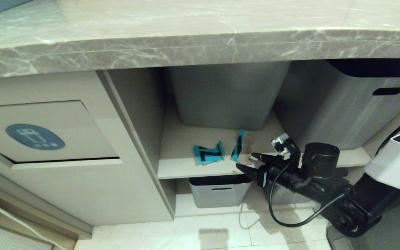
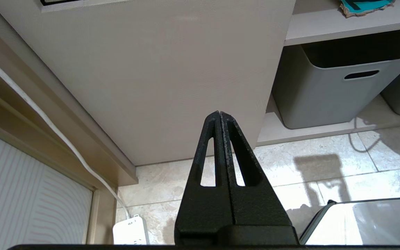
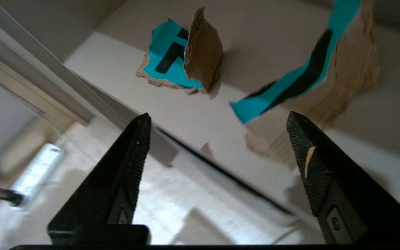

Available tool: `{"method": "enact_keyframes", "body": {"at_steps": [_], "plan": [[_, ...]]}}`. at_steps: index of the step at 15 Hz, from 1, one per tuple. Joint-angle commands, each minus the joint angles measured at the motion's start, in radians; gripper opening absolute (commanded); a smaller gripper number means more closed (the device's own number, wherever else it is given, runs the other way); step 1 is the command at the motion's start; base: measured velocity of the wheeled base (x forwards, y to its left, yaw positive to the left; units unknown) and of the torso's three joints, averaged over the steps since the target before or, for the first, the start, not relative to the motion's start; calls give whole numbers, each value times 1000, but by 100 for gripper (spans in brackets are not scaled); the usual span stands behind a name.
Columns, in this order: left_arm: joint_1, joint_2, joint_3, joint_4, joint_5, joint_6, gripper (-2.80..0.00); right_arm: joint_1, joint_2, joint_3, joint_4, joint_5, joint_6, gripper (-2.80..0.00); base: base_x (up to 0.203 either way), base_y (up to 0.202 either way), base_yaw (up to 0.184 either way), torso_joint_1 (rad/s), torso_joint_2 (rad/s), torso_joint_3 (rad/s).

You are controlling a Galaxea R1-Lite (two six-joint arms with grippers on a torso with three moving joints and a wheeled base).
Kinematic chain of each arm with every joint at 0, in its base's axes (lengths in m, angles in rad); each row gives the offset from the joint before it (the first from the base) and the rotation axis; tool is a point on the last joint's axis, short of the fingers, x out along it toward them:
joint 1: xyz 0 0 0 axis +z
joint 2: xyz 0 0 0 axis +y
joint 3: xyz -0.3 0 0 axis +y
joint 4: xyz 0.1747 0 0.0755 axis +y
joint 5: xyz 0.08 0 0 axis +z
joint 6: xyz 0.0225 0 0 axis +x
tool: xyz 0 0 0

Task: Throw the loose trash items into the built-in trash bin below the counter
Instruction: Pick up the garbage

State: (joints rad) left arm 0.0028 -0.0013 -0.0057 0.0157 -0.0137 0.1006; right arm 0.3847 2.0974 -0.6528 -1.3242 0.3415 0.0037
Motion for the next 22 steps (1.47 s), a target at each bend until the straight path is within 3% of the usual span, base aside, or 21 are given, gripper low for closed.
{"method": "enact_keyframes", "body": {"at_steps": [1,5,8,9,22], "plan": [[0,0,0,0,0,1,-280,10,39,-44,-15,3,-73,0,0,0,0,0,0,0],[0,0,0,0,0,1,-280,48,72,-87,-25,-3,-162,0,0,0,0,0,0,0],[0,0,1,0,0,1,-280,62,109,-168,-29,-3,-175,0,0,0,0,0,0,0],[0,0,0,0,0,1,-280,63,128,-201,-29,-3,-177,-280,0,0,0,0,0,0],[0,0,1,0,0,1,-280,68,230,-321,-27,1,-179,-280,0,0,0,0,0,0]]}}
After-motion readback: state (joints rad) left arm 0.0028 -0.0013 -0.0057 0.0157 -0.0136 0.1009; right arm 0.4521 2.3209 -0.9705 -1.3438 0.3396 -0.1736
